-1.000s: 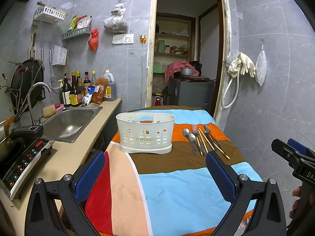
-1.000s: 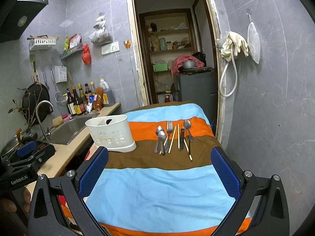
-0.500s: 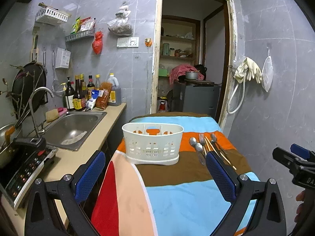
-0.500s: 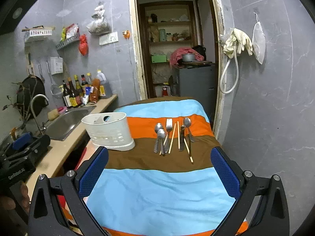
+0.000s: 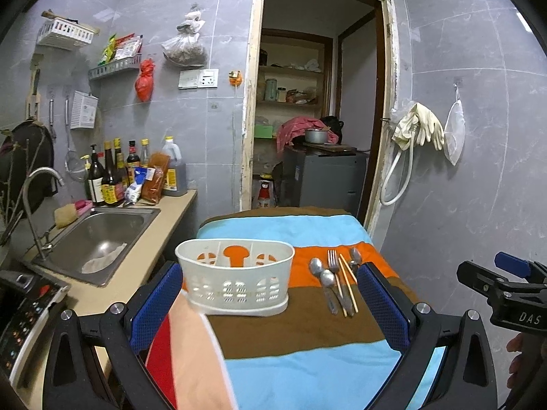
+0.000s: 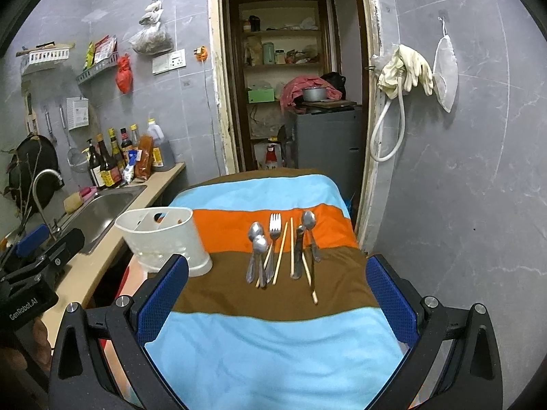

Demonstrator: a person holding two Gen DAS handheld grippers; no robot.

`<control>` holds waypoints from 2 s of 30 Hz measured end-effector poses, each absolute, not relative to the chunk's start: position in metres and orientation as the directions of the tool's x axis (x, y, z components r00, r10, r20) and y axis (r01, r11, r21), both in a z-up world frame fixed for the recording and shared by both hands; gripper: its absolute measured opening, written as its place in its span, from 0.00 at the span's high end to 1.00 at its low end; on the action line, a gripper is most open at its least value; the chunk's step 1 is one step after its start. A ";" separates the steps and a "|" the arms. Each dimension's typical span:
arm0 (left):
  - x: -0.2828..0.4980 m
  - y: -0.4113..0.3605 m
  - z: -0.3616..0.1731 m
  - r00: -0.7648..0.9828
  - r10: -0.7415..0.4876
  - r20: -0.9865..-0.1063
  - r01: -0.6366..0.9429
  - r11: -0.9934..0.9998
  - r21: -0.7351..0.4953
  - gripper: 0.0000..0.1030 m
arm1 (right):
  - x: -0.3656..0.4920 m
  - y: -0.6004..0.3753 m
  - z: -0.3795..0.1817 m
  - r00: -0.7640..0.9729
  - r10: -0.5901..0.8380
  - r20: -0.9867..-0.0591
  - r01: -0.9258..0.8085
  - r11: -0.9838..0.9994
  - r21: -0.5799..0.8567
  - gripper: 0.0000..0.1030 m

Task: Organize utensils
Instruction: 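Move the right tool down over the utensil row and close on a silver spoon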

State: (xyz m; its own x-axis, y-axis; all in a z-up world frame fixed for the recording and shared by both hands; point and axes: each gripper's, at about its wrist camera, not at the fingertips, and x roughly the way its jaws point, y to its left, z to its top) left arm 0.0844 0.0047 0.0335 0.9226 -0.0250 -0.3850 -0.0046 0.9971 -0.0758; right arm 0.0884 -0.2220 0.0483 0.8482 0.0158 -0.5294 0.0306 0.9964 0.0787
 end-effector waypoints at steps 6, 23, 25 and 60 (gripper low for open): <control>0.124 -0.018 0.031 0.921 -0.040 -0.388 0.018 0.998 -0.059 0.01 | 0.129 -0.248 0.042 0.856 0.037 -0.516 0.026 0.993 0.115 0.01; 0.258 -0.090 -0.010 0.845 -0.140 -0.516 0.087 0.988 -0.125 0.01 | 0.290 -0.327 -0.006 0.834 0.092 -0.543 -0.067 0.996 0.065 0.01; 0.274 -0.096 -0.017 0.838 -0.141 -0.528 0.083 0.988 -0.133 0.01 | 0.302 -0.330 -0.018 0.828 0.108 -0.550 -0.081 0.994 0.073 0.01; 0.407 -0.117 -0.125 0.695 -0.079 -0.715 -0.063 0.984 -0.169 0.36 | 0.448 -0.335 -0.168 0.601 0.460 -0.654 -0.288 0.888 0.360 0.64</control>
State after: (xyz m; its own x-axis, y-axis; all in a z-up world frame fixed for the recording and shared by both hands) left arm 0.4069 -0.1174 -0.1251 0.6950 -0.0787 -0.7147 -0.0628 0.9835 -0.1695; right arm 0.4484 -0.3348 -0.1684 0.6013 0.4598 -0.6535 -0.2876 0.8876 0.3599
